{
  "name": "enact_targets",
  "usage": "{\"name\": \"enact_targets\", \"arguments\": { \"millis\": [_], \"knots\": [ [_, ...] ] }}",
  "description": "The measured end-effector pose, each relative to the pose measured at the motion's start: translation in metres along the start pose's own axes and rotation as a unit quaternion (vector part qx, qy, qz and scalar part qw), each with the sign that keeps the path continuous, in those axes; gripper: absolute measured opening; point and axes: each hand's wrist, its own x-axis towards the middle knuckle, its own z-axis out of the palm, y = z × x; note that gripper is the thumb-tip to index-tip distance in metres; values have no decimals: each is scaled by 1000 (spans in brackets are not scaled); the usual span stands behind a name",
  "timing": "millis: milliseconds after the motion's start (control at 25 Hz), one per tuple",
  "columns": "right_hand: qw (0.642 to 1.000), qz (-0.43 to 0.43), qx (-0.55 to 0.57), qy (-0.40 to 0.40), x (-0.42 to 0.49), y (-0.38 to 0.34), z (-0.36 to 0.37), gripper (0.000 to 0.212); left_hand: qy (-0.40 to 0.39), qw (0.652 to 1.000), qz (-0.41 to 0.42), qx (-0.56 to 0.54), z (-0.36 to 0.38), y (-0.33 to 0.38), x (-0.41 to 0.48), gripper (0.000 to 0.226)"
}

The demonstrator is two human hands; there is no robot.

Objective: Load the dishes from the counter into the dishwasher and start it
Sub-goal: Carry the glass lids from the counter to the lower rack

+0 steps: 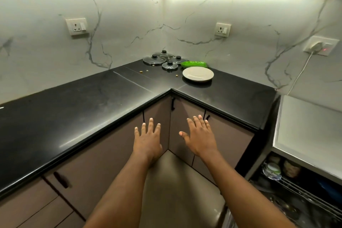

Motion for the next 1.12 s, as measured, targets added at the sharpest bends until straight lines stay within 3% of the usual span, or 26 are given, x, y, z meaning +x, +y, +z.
{"name": "enact_targets", "arguments": {
  "millis": [720,1120],
  "knots": [
    [997,-73,2,-25,298,49,73,66,-25,998,-49,16,-13,-12,276,76],
    [992,-114,-36,-39,449,50,107,64,-39,998,-57,-9,-18,-53,432,76]
  ]
}}
